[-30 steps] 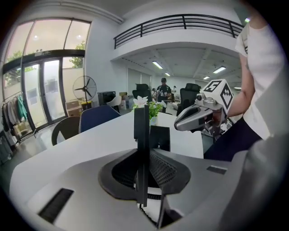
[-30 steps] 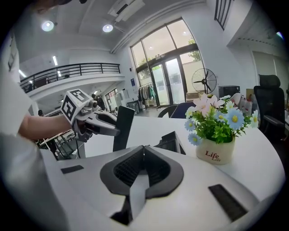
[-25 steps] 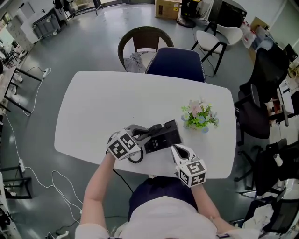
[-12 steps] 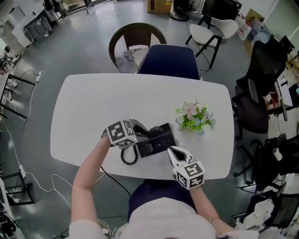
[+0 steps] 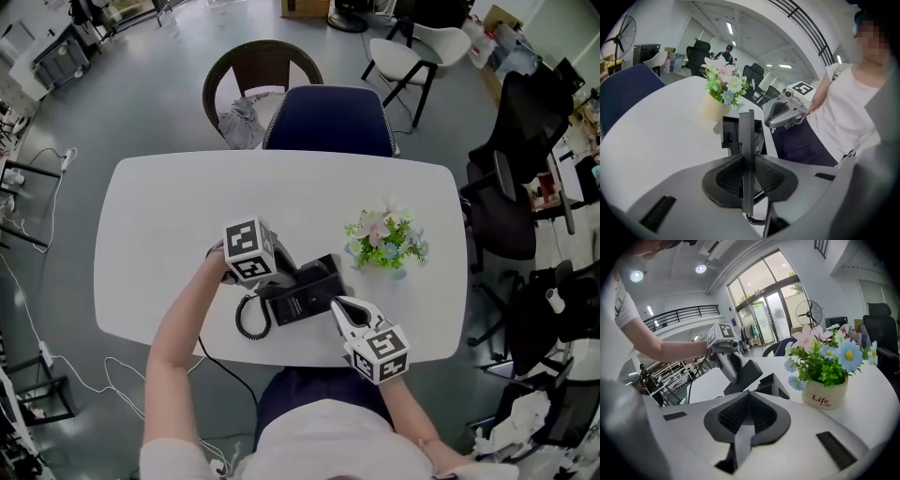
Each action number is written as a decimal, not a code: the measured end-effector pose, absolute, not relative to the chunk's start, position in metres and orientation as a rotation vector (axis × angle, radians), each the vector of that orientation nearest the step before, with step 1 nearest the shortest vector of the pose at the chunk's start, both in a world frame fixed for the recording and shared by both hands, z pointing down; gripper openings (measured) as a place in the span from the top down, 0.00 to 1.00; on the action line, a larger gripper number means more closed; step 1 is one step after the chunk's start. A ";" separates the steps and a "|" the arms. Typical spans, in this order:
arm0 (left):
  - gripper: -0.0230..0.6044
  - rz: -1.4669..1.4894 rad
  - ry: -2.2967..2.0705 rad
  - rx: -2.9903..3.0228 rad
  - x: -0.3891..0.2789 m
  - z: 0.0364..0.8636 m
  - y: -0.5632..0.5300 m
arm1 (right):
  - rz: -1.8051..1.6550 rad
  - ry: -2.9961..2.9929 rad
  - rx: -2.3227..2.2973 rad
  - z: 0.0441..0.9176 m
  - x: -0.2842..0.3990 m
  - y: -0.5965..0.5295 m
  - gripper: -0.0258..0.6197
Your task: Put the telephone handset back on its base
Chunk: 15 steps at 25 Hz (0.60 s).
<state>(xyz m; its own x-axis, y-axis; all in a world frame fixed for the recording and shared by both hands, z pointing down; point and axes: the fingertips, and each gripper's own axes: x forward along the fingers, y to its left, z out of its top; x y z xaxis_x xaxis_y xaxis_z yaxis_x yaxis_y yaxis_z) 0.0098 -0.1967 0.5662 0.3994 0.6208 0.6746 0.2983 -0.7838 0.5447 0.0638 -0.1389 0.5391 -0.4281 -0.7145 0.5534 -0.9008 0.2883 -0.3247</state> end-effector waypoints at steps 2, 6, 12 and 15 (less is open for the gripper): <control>0.84 1.327 0.867 2.283 0.012 0.567 -0.194 | 0.896 -2.263 1.461 0.539 0.062 -0.140 0.91; 0.84 1.319 0.971 2.211 0.018 0.569 -0.192 | 0.916 -2.265 1.456 0.539 0.061 -0.142 0.91; 0.84 1.281 1.000 2.139 0.023 0.576 -0.196 | 0.939 -2.266 1.447 0.540 0.060 -0.143 0.91; 0.84 1.249 0.977 2.122 0.026 0.581 -0.201 | 0.948 -2.265 1.444 0.542 0.061 -0.145 0.91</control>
